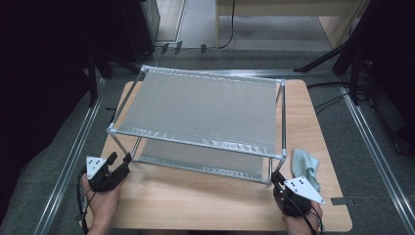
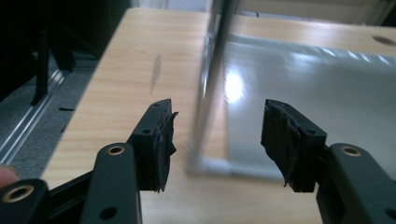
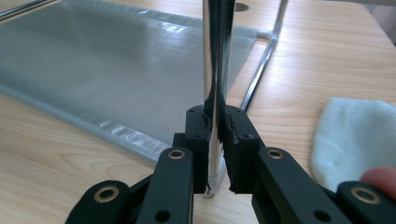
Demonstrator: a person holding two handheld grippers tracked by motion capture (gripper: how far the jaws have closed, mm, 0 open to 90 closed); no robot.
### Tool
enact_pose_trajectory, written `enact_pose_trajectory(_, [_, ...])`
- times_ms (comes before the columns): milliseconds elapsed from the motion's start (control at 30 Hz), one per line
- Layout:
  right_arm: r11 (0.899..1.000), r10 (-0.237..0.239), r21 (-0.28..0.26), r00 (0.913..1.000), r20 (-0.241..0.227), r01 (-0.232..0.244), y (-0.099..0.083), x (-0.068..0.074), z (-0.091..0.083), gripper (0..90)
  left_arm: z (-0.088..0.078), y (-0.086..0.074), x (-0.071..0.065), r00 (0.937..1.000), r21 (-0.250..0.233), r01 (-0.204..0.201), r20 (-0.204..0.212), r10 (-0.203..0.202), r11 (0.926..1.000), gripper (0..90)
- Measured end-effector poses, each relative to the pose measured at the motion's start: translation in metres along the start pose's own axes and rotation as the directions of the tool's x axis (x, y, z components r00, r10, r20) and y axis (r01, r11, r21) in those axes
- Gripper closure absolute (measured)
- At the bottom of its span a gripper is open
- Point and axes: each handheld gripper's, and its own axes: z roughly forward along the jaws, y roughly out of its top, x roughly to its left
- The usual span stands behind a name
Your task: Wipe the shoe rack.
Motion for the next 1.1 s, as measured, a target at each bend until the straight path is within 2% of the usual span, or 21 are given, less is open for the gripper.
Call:
enact_pose_trajectory(100, [1.0,-0.004,0.007,1.0,0.005,0.004,0.001,-0.001,0.0,81.6,0.004,0.008,-0.004,0.998,-0.017,-0.063,-0.003,0.063,0.9979,53.6])
enact_pose_trajectory(133, [1.0,-0.008,0.007,0.9999,0.006,0.008,0.002,-0.002,0.001,81.6,0.005,0.01,-0.004,0.9972,-0.015,-0.074,-0.005,0.074,0.9971,61.0])
enact_pose_trajectory(200, [1.0,0.006,0.008,0.9999,0.009,-0.006,0.002,-0.003,0.002,81.5,0.006,0.012,-0.001,0.9981,0.002,-0.06,0.012,0.06,0.9982,76.5])
enact_pose_trajectory(233, [1.0,0.006,0.006,0.9999,0.01,-0.006,0.003,-0.004,0.003,81.4,0.005,0.011,0.0,0.998,0.008,-0.06,0.022,0.06,0.9982,78.9])
enact_pose_trajectory(333, [1.0,0.017,0.004,0.9997,0.02,-0.017,0.004,-0.003,0.005,81.4,-0.003,0.006,-0.002,0.9944,-0.001,-0.105,0.01,0.105,0.9944,81.2])
enact_pose_trajectory(433, [0.999,0.032,0.01,0.9984,0.047,-0.033,0.008,-0.004,0.01,81.4,-0.015,0.001,-0.002,0.9919,0.003,-0.123,0.034,0.123,0.9924,81.6])
enact_pose_trajectory(533, [0.999,0.031,0.01,0.9971,0.069,-0.032,0.014,-0.009,0.019,81.6,-0.03,-0.002,0.0,0.9865,0.02,-0.14,0.089,0.137,0.99,81.4])
enact_pose_trajectory(600, [0.999,0.036,0.012,0.9969,0.07,-0.037,0.019,-0.015,0.025,81.5,-0.04,-0.006,-0.001,0.9803,0.022,-0.154,0.129,0.149,0.9879,81.3])
enact_pose_trajectory(667, [0.999,0.04,0.022,0.9966,0.072,-0.042,0.024,-0.021,0.032,81.6,-0.05,-0.013,-0.005,0.9712,0.014,-0.179,0.163,0.174,0.9838,81.5])
enact_pose_trajectory(767, [0.999,0.037,0.031,0.9957,0.085,-0.04,0.03,-0.03,0.041,81.8,-0.065,-0.025,-0.013,0.9631,-0.016,-0.204,0.176,0.203,0.9789,81.7])
enact_pose_trajectory(867, [0.999,0.028,0.039,0.9935,0.111,-0.032,0.035,-0.036,0.047,81.9,-0.076,-0.034,-0.021,0.9503,-0.036,-0.22,0.218,0.222,0.9749,81.6])
enact_pose_trajectory(900, [0.999,0.035,0.037,0.9926,0.117,-0.039,0.035,-0.039,0.048,81.9,-0.078,-0.036,-0.022,0.9479,-0.04,-0.213,0.234,0.217,0.9762,81.2])
enact_pose_trajectory(933, [0.998,0.04,0.034,0.9921,0.119,-0.045,0.036,-0.041,0.049,82.0,-0.079,-0.037,-0.023,0.9481,-0.044,-0.206,0.238,0.211,0.9776,80.3])
enact_pose_trajectory(1033, [0.999,0.04,0.021,0.992,0.12,-0.043,0.034,-0.045,0.049,82.1,-0.074,-0.036,-0.023,0.9573,-0.025,-0.158,0.242,0.159,0.9872,71.1])
enact_pose_trajectory(1100, [0.999,0.031,0.015,0.9925,0.118,-0.033,0.032,-0.047,0.048,82.1,-0.07,-0.032,-0.024,0.9611,-0.016,-0.146,0.235,0.146,0.9892,70.8])
